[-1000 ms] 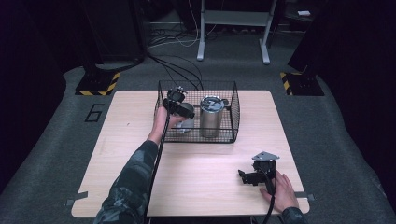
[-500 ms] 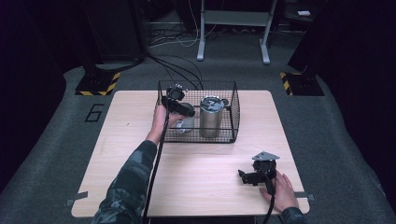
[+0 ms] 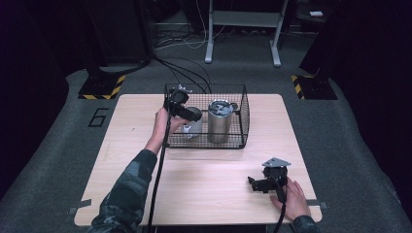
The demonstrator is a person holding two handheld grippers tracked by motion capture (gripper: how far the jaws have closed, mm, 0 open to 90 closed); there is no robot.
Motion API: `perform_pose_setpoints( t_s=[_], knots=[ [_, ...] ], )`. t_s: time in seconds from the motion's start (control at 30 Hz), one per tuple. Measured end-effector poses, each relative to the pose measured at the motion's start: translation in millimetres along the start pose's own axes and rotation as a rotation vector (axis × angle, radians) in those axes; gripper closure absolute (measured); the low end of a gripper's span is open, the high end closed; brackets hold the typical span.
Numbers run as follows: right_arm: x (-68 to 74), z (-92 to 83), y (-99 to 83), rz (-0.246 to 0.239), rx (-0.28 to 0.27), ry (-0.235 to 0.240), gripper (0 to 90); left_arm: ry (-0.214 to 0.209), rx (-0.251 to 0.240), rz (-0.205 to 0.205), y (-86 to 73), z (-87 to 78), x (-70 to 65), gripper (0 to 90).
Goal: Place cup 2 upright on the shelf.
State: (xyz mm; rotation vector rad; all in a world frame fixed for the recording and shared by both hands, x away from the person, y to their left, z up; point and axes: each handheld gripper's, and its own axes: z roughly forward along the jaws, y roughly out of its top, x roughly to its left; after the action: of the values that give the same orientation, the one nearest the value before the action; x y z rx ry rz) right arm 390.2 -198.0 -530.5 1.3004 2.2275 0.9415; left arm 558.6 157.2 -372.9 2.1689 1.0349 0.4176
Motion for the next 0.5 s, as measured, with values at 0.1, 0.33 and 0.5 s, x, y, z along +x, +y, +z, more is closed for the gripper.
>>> perform_pose_setpoints(
  t_s=[0.1,0.33,0.5],
  knots=[
    [-0.2,0.1,0.0,-0.002,-0.002,-0.001,0.0,-0.005,-0.014,0.012,-3.5,-9.1,-3.4,0.1],
    [-0.1,0.0,0.0,0.0,0.0,0.0,0.0,-0.021,-0.048,0.035,-17.6,-29.4,-10.2,0.0],
    [-0.1,0.0,0.0,0.0,-0.001,0.0,0.0,-0.024,-0.075,0.039,-30.5,-43.7,-14.6,0.0]
  ],
)
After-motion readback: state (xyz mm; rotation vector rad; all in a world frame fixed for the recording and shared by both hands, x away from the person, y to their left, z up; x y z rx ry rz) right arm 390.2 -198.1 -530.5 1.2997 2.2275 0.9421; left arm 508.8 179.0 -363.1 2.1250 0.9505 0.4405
